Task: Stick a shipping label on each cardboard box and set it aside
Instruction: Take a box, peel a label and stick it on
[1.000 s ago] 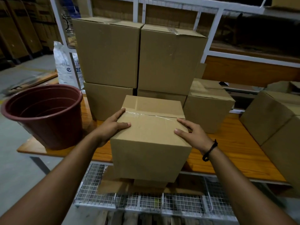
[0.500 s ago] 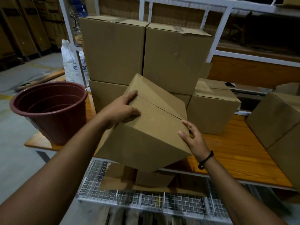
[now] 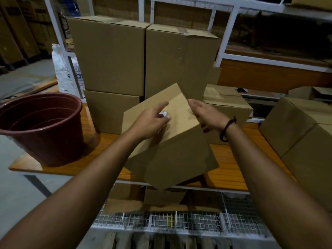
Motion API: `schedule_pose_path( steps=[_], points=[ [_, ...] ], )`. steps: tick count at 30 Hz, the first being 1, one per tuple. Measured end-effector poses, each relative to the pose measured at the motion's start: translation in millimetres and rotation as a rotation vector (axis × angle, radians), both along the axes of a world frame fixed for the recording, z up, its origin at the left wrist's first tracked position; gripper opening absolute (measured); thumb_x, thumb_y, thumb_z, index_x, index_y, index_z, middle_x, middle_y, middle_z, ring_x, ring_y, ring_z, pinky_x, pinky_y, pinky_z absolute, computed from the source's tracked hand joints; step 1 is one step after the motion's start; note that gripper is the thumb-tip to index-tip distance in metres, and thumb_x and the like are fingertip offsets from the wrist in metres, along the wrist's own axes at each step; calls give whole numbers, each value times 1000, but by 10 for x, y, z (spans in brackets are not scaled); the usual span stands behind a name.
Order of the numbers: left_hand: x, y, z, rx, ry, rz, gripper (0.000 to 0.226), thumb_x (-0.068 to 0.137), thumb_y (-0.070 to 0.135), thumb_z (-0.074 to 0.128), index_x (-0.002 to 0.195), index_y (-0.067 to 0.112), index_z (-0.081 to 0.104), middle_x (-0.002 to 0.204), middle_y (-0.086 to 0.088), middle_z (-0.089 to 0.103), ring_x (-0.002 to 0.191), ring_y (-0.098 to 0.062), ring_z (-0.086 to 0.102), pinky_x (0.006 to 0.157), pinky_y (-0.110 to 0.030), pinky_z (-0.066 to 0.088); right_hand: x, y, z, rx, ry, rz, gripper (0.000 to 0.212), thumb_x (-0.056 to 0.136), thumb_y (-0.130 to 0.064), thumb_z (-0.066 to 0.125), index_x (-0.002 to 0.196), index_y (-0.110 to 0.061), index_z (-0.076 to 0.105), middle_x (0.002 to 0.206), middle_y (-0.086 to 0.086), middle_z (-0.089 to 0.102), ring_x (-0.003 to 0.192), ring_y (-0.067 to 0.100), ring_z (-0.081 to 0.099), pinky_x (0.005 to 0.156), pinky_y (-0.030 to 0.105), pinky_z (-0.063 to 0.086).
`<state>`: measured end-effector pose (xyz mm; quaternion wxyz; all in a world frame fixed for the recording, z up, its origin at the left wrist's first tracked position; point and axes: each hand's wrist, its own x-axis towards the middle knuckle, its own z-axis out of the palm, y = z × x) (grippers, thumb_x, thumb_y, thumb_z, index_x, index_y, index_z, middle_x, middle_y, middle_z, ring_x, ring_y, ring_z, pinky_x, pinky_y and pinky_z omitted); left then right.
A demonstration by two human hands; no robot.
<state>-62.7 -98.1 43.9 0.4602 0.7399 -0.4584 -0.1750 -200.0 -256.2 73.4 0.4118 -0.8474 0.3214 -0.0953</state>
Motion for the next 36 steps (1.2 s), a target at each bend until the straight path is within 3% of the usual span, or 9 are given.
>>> schedule_pose_path(
  steps=[3,6,12,16,21,25,28,32,36],
  points=[
    [44,-46,-97,-83,45,-17,57,96,1,53,149,16,37,151,-3,42,133,-12,45,109,-30,39,-96,-152,97,196,24,-60,71,82,-65,57,144,-42,32,120,3,56,100,29,62,69,44,58],
    [7,-100,-208,-131,81,-40,56,94,-9,50,146,10,40,144,-1,47,128,-13,52,102,-19,42,-177,-213,48,178,64,-78,76,81,-44,71,146,-36,32,117,6,58,93,32,66,61,41,59],
    [-149,-173,-385,-53,-159,-88,43,94,7,56,136,18,56,126,1,63,118,-11,58,100,-24,43,-396,-96,-446,364,-101,-127,55,89,-21,65,140,-29,46,111,4,63,84,24,68,59,35,57],
    [-210,-185,-556,80,-519,-121,26,95,17,55,117,21,68,111,2,70,106,-19,59,78,-22,43,-432,-64,-802,489,-238,-208,50,90,-7,63,137,-23,52,122,7,63,91,23,70,61,32,57],
    [-193,-167,-539,111,-579,-132,24,94,17,54,113,21,68,107,0,70,99,-23,60,77,-33,50,-384,-104,-845,416,-239,-181,46,91,-5,60,130,-29,57,128,1,61,95,21,68,74,41,60],
    [-192,-141,-525,83,-417,-121,27,96,16,57,120,18,69,126,1,66,116,-18,57,91,-23,45,-259,-107,-808,-59,-83,-81,54,89,-10,59,137,-33,50,149,-5,40,132,20,42,109,44,38],
    [-144,-93,-501,-143,-134,12,25,92,6,62,111,17,74,117,1,70,109,-11,63,97,-26,48,-124,-49,-761,-293,35,83,48,96,-17,50,143,-29,45,156,-5,28,143,17,24,113,35,22],
    [-7,5,-482,-243,74,157,30,88,-6,60,103,15,75,102,3,73,91,7,64,87,-16,48,-45,-50,-803,-393,83,155,43,99,-17,43,142,-22,48,156,1,31,143,17,25,111,22,17],
    [102,69,-436,-225,124,140,28,90,-3,61,101,18,75,97,10,70,88,12,62,86,-23,54,-40,-91,-843,-403,117,146,43,99,-22,41,141,-28,48,155,-3,31,142,19,26,117,33,20]
  ],
)
